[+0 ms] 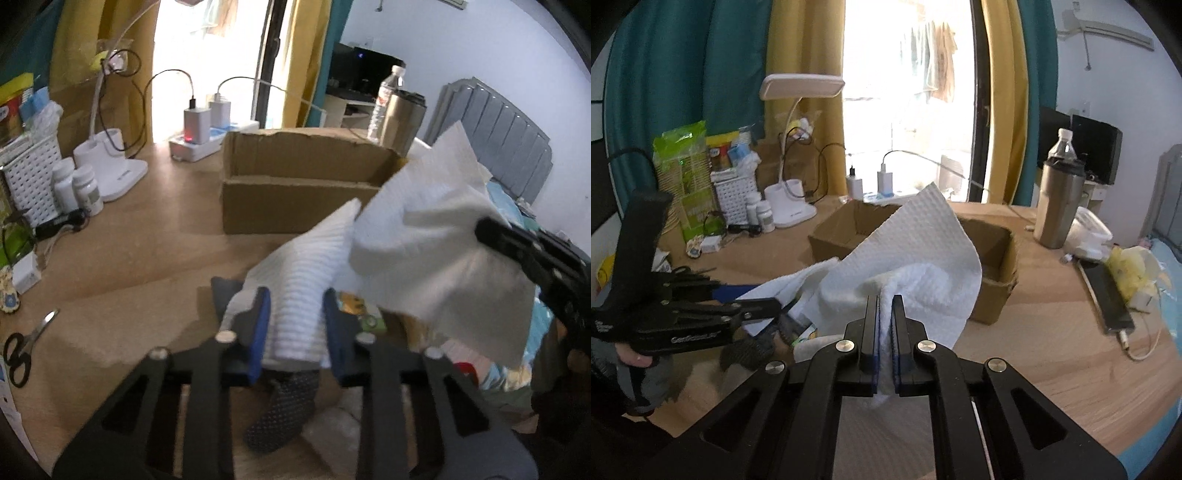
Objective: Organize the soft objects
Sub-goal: 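Carry the white towels with both grippers and lower them into the cardboard box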
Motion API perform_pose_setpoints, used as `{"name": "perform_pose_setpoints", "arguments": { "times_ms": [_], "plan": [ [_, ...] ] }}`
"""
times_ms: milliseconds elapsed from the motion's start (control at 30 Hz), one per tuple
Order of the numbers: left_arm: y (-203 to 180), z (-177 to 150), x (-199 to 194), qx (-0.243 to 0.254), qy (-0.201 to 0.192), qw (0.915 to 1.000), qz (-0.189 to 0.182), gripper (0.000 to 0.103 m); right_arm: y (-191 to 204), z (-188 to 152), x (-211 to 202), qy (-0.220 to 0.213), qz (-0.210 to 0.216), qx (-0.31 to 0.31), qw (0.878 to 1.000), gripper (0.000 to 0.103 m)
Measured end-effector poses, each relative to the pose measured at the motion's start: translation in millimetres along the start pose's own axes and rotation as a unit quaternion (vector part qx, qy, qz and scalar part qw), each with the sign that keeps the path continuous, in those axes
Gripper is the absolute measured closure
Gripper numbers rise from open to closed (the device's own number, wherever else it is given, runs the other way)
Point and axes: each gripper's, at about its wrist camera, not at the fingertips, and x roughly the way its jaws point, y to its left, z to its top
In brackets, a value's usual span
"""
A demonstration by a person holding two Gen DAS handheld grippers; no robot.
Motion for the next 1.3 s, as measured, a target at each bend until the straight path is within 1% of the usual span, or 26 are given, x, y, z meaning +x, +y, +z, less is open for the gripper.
{"name": "perform_pose_setpoints", "arguments": {
  "times_ms": [33,100,233,367,433,533,633,833,1133,1300],
  "plan": [
    [-1,1,-1,0.002,0.000,1.0000,-0.005,0.090,-2,2,-1,-0.002,-0.003,0.000,1.000,0.097],
    [-1,4,0,0.002,0.005,0.9998,-0.016,0.098,-8,6,-4,-0.008,-0.012,0.001,1.000,0.097],
    [-2,7,4,-0.001,0.009,0.9991,-0.042,0.100,-16,12,-9,-0.017,-0.015,0.005,1.000,0.097],
    [-5,12,-3,-0.003,-0.001,0.9987,-0.050,0.100,-22,18,-12,-0.025,-0.011,0.002,1.000,0.097],
    [-7,18,-13,-0.006,-0.014,0.9980,-0.061,0.100,-23,21,-13,-0.032,-0.006,-0.002,0.999,0.097],
    [-12,29,-29,-0.007,-0.040,0.9969,-0.068,0.100,-26,29,-13,-0.040,-0.001,-0.005,0.999,0.097],
    [-16,44,-46,-0.004,-0.069,0.9953,-0.068,0.100,-30,40,-14,-0.049,0.004,-0.011,0.999,0.097],
    [-19,73,-65,0.001,-0.116,0.9911,-0.067,0.100,-37,61,-14,-0.064,0.006,-0.023,0.998,0.097],
    [-11,120,-72,0.008,-0.167,0.9827,-0.079,0.100,-41,90,-3,-0.081,-0.007,-0.041,0.996,0.097],
    [-2,137,-62,0.009,-0.174,0.9812,-0.082,0.100,-51,103,6,-0.086,-0.021,-0.039,0.995,0.097]
  ]
}}
